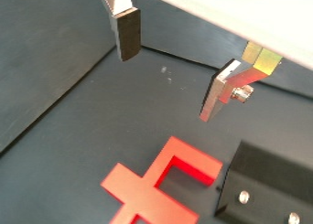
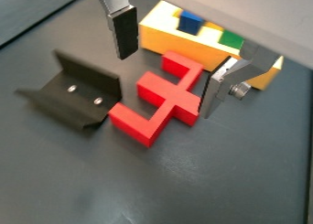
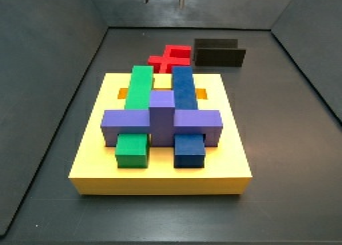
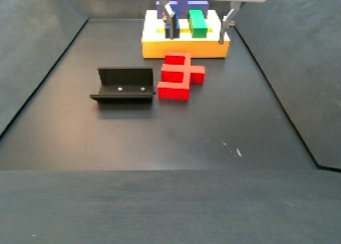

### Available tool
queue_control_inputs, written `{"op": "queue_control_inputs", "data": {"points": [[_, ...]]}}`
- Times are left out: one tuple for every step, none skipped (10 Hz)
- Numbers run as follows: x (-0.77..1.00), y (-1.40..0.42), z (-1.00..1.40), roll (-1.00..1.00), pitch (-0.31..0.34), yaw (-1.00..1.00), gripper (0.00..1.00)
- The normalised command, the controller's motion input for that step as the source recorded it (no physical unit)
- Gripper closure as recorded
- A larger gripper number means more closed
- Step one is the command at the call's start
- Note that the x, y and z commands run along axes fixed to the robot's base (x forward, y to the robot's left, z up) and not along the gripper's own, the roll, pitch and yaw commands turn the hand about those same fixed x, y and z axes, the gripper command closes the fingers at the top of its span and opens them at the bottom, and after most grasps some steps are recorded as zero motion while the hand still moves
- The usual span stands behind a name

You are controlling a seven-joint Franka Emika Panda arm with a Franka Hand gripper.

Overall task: Pick up the red object. Move up. Place the red object on the fixture. Regrasp the red object. Move to above the board. Insert the red object.
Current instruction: Pick up the red object.

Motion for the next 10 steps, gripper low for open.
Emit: {"op": "queue_control_inputs", "data": {"points": [[0.0,-0.08,-0.06,-0.02,-0.051,-1.0,0.0],[0.0,-0.07,-0.05,-0.02,-0.046,-1.0,0.0],[0.0,-0.21,-0.16,0.0,0.0,-0.97,0.0],[0.0,-0.22,-0.19,0.0,0.0,-0.95,0.0],[0.0,-0.22,-0.15,0.0,0.0,-0.95,0.0],[0.0,-0.2,-0.13,0.0,0.0,-0.97,0.0],[0.0,-0.17,-0.11,0.0,0.0,-0.98,0.0],[0.0,-0.16,-0.09,0.0,0.0,-0.97,0.0],[0.0,-0.13,-0.06,0.0,0.0,-0.97,0.0],[0.0,-0.14,-0.03,0.0,0.0,-0.97,0.0]]}}
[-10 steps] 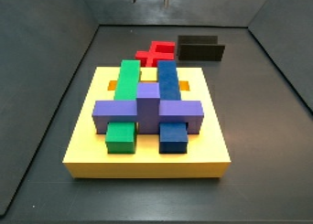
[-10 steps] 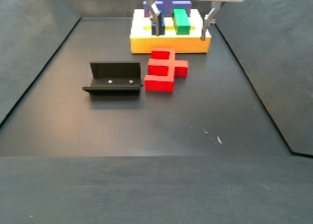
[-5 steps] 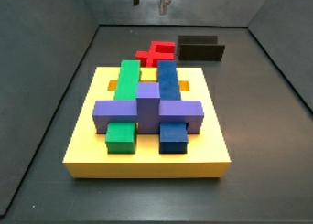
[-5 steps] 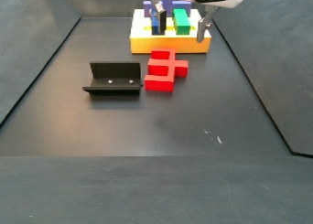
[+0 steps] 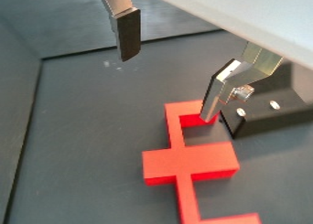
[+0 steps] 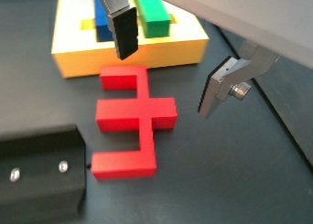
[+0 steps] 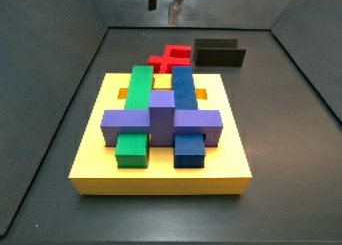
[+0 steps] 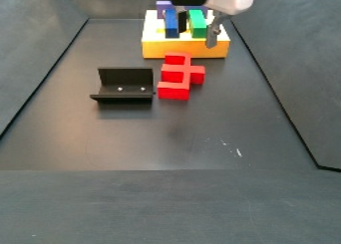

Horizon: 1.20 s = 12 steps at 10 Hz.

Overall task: Pick up the red object. Move up. Place the red object on the fixture. Regrasp the red object. Move to above the board. Insert the red object.
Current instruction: Pick up the red object.

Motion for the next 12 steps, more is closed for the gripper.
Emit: {"op": "queue_control_inputs", "data": {"points": [[0.0,-0.16,-0.02,0.0,0.0,-0.96,0.0],[0.0,-0.17,-0.04,0.0,0.0,-0.95,0.0],[0.0,-0.13,-0.04,0.0,0.0,-0.92,0.0],[0.0,-0.09,-0.05,0.0,0.0,-0.87,0.0],[0.0,-0.04,-0.11,0.0,0.003,-0.9,0.0],[0.0,-0.05,-0.13,0.0,0.017,-0.9,0.0],[0.0,-0.02,-0.11,0.0,0.02,-0.87,0.0],[0.0,0.0,-0.1,0.01,0.023,-0.81,0.0],[0.0,0.0,-0.09,0.04,0.036,-0.71,0.0],[0.0,0.0,-0.1,0.04,0.044,-0.68,0.0],[0.0,0.0,-0.1,0.03,0.044,-0.71,0.0],[0.04,-0.05,-0.13,0.02,0.04,-0.73,0.0]]}}
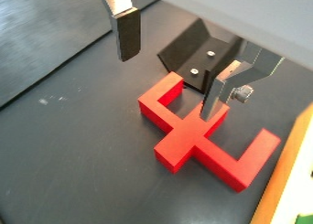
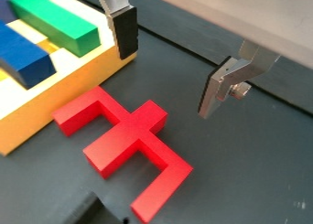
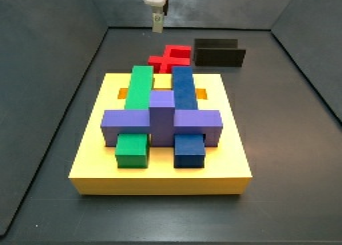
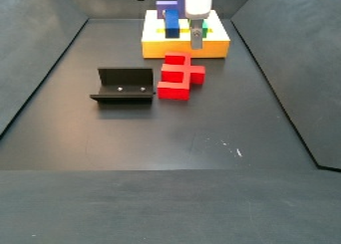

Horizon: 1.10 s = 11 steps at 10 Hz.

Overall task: Pick up the red object. Move up. Place the red object on the fixture. Regrasp the red object. Move to above the board. Insert the red object.
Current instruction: Pick up the red object.

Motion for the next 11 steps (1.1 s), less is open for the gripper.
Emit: {"op": "queue_control_inputs", "data": {"points": [[0.13,-0.12,-0.14,0.03,0.057,-0.68,0.0],[0.01,-0.06,-0.18,0.05,0.059,-0.58,0.0],[-0.32,0.01,-0.34,0.0,0.0,-0.01,0.0],[-0.29,0.0,-0.45,0.0,-0.037,0.15,0.0],[-0.26,0.0,-0.57,0.02,-0.051,0.24,0.0],[-0.23,0.0,-0.58,0.04,-0.063,0.29,0.0],[0.0,0.0,-0.57,0.03,-0.026,0.13,0.0],[0.02,0.0,-0.52,0.11,0.0,0.0,0.0],[0.0,0.0,-0.45,0.11,0.0,0.0,0.0],[-0.04,0.0,-0.39,0.08,0.0,0.0,0.0],[-0.06,0.0,-0.37,0.08,0.0,0.0,0.0]]}}
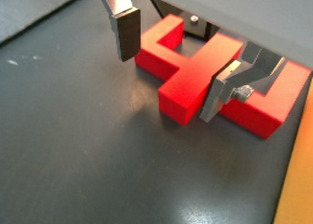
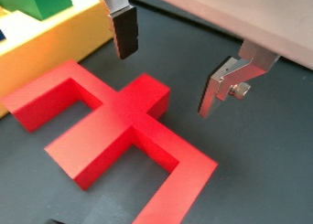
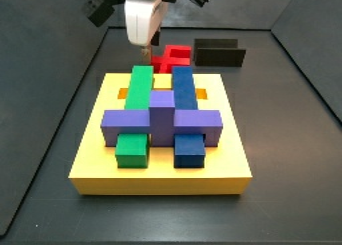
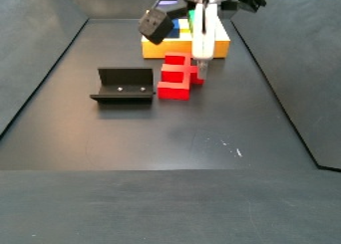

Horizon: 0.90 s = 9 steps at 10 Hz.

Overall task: Pick up the red object. Move up. Place the red object on the fixture. Regrasp the red object. Move to above the board. Insert the red object.
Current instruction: Pick up the red object.

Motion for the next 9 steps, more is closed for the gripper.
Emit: {"op": "queue_control_inputs", "data": {"points": [[0.0,-0.04,-0.36,0.06,0.0,0.08,0.0],[0.0,-0.1,-0.28,0.05,0.0,0.08,0.0],[0.07,-0.14,-0.23,0.07,0.0,0.1,0.0],[0.12,-0.13,-0.22,0.09,0.0,0.17,0.0],[0.11,-0.14,-0.17,0.07,0.0,0.19,0.0],[0.09,-0.11,-0.14,0.07,0.0,0.19,0.0],[0.12,-0.04,-0.17,0.06,0.0,0.17,0.0],[0.23,0.0,-0.12,0.07,0.006,0.09,0.0],[0.2,0.0,-0.09,0.08,0.024,0.0,0.0]]}}
